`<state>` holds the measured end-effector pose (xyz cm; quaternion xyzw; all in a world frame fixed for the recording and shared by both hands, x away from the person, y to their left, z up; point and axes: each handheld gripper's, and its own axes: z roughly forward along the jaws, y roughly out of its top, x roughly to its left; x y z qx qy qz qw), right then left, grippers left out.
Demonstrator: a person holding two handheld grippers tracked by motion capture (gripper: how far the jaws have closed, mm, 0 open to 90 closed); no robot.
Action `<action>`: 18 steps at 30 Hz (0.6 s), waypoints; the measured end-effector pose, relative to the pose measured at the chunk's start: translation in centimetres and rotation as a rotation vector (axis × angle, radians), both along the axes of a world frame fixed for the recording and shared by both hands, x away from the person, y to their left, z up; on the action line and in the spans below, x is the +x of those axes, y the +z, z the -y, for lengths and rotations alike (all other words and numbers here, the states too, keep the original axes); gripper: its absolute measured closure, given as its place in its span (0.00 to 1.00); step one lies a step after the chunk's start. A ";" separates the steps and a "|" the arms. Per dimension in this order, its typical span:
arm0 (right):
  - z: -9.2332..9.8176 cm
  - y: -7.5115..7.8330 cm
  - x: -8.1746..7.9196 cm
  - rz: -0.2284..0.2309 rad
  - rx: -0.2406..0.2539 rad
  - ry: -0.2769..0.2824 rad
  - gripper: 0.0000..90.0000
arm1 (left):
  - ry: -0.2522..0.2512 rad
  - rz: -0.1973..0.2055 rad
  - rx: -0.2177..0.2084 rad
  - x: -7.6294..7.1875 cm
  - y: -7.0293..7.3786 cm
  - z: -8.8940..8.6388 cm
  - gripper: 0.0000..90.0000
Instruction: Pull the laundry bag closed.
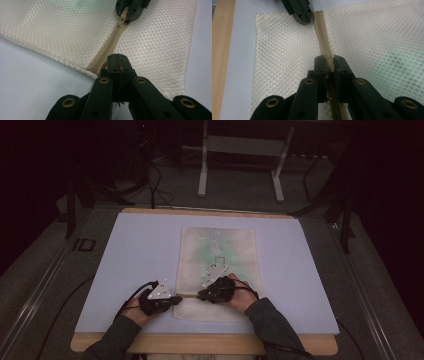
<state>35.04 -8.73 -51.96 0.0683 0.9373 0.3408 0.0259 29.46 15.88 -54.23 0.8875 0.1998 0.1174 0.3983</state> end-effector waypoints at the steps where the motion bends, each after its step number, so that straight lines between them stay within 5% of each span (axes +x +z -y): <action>1: 0.0 0.0 0.0 -0.001 0.000 0.000 0.91 | -0.001 0.002 0.002 0.0 0.0 0.0 1.00; 18: 0.6 0.0 -0.1 -0.004 -0.005 -0.009 0.91 | 0.002 -0.002 -0.003 0.0 0.0 0.0 1.00</action>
